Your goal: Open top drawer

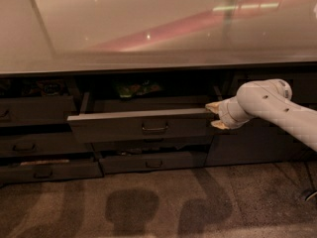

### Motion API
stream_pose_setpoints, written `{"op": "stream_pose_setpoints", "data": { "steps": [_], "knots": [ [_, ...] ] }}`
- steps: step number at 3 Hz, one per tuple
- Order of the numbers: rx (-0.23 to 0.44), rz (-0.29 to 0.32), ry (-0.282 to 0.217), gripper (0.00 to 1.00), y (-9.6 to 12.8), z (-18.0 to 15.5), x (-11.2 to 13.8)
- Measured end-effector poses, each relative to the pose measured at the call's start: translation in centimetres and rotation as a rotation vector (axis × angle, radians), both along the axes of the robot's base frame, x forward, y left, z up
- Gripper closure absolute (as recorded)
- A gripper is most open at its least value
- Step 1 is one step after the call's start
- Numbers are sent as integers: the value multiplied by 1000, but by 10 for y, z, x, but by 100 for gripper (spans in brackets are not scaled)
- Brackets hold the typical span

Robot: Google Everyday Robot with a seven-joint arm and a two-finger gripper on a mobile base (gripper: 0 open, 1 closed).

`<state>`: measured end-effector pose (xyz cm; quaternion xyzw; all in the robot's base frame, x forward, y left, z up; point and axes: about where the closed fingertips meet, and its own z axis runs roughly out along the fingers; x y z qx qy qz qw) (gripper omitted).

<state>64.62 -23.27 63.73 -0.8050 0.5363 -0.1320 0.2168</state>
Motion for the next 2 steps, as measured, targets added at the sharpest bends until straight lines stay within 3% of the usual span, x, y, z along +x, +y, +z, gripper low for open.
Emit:
{"op": "stream_pose_setpoints", "data": {
  "steps": [2],
  "knots": [
    [9,-1,0,13,0,5,0]
  ]
}}
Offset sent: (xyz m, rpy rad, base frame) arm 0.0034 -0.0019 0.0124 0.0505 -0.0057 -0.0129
